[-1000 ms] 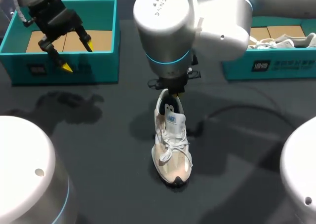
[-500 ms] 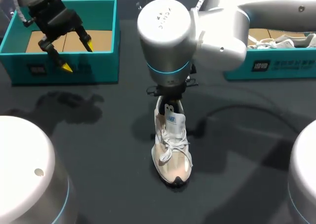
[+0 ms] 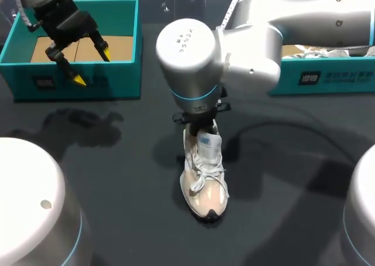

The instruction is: Take the shoe out of the shoebox, open the shoe tongue, remove and reinsert the insole, then place the shoe into the shoebox

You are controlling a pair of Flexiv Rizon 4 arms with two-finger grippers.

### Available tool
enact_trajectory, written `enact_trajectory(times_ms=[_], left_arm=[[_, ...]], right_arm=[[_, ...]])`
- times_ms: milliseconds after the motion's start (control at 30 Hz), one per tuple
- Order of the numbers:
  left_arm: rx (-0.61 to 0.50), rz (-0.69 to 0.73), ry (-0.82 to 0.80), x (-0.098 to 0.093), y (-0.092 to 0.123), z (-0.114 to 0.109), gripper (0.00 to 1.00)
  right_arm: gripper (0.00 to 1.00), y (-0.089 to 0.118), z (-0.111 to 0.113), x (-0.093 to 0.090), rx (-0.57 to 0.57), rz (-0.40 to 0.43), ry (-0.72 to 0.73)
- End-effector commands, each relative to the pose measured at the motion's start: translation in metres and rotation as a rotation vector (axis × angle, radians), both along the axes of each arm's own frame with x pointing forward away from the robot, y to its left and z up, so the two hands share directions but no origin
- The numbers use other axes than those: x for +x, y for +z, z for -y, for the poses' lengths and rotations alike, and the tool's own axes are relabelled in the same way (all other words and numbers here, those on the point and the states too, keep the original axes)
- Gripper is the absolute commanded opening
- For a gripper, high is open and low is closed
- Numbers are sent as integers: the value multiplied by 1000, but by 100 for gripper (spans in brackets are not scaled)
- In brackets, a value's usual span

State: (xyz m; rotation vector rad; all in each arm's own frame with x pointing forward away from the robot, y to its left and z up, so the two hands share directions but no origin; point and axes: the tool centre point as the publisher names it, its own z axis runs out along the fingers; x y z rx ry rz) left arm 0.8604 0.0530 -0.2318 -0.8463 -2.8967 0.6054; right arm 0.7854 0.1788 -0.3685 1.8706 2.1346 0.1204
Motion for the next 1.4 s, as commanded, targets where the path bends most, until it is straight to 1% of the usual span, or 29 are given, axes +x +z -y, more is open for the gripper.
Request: enact_trajectory(times_ms=[33, 100, 167, 300, 367, 533, 733, 967, 1067, 1233, 1333, 1400], left_arm=[[2, 2, 0, -1, 0, -1, 100], [2, 2, 0, -1, 0, -1, 100], [2, 2, 0, -1, 0, -1, 100], [2, 2, 0, -1, 0, -1, 100], [2, 2, 0, -1, 0, -1, 100], [2, 2, 0, -1, 0, -1, 100], [2, 2, 0, -1, 0, -1, 100], [2, 2, 0, -1, 0, -1, 100], [2, 2, 0, -1, 0, -1, 100], [2, 2, 0, -1, 0, -1, 100], [2, 2, 0, -1, 0, -1, 100], [2, 2, 0, -1, 0, -1, 100]], right_arm=[[0, -13, -6, 6, -1, -12, 3], [0, -10, -7, 5, -5, -4, 3], [0, -1, -8, 3, -15, 16, 9], [0, 13, -12, 0, -74, 40, 18], [0, 17, -13, -1, -110, 35, 19], [0, 21, -12, -7, -222, -18, -18], [0, 14, -2, -12, -296, -66, -51], [0, -2, 7, -15, -332, -128, -84], [0, -12, 11, -17, -329, -154, -87], [0, -26, 12, -16, -286, -177, -79], [0, -27, 11, -16, -253, -167, -60], [0, -22, 8, -15, -245, -148, -44]])
